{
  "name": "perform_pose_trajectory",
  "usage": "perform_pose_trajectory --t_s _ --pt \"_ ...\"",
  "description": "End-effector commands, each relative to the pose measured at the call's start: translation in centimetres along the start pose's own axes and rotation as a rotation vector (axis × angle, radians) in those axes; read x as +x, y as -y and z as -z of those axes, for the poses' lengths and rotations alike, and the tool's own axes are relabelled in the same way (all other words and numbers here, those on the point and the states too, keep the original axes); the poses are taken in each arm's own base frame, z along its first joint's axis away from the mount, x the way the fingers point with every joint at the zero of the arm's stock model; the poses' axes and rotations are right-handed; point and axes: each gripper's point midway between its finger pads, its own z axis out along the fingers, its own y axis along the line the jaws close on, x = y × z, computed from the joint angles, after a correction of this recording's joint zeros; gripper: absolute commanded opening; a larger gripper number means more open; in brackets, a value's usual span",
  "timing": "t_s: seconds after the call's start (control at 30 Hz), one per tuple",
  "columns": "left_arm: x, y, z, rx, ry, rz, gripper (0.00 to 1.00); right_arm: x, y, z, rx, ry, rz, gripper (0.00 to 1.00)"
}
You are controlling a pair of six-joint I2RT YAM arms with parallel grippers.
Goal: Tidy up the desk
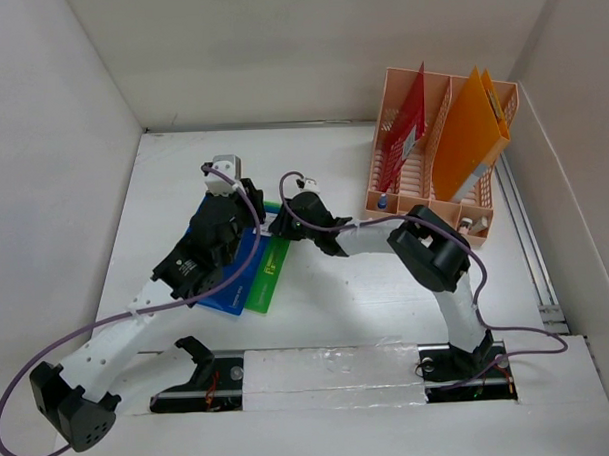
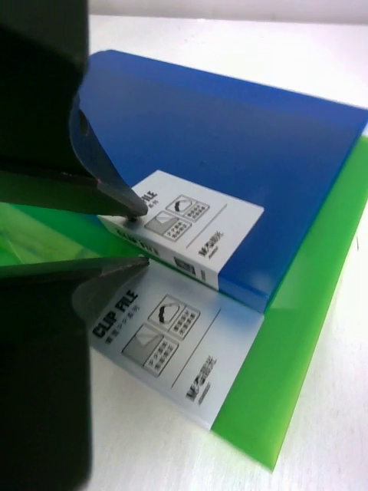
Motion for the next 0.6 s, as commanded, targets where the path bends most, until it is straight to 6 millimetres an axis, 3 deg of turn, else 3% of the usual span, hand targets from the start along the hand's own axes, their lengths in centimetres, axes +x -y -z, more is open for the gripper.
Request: perform_pose_trajectory --t_s 0.0,0.23,0.33,0.4,0.53,0.57 --pt "-1.0 0.4 0.3 0.028 0.037 0.013 0.29 -0.5 -0.3 -0.4 0.023 0.017 -0.011 0.32" --pt "-1.5 0.2 0.8 0.031 0.057 0.014 0.29 -0.2 -1.0 -0.6 0.002 -0.012 -0.014 0.00" --pt "-1.6 0.1 0.9 0.032 0.068 0.015 0.29 -0.5 -1.1 0.0 -0.003 -0.002 -0.015 0.00" --pt "-1.5 0.0 0.8 0.023 0.062 0.011 0.29 -1.6 -2.4 0.8 -0.044 0.027 -0.020 0.00" --pt "-1.5 0.1 0.8 0.031 0.061 0.013 0.29 -2.0 -3.6 2.1 -0.081 0.013 -0.020 0.00" --pt "-1.4 0.0 0.7 0.026 0.061 0.011 0.29 -1.9 -3.7 2.3 -0.085 -0.001 -0.020 0.05"
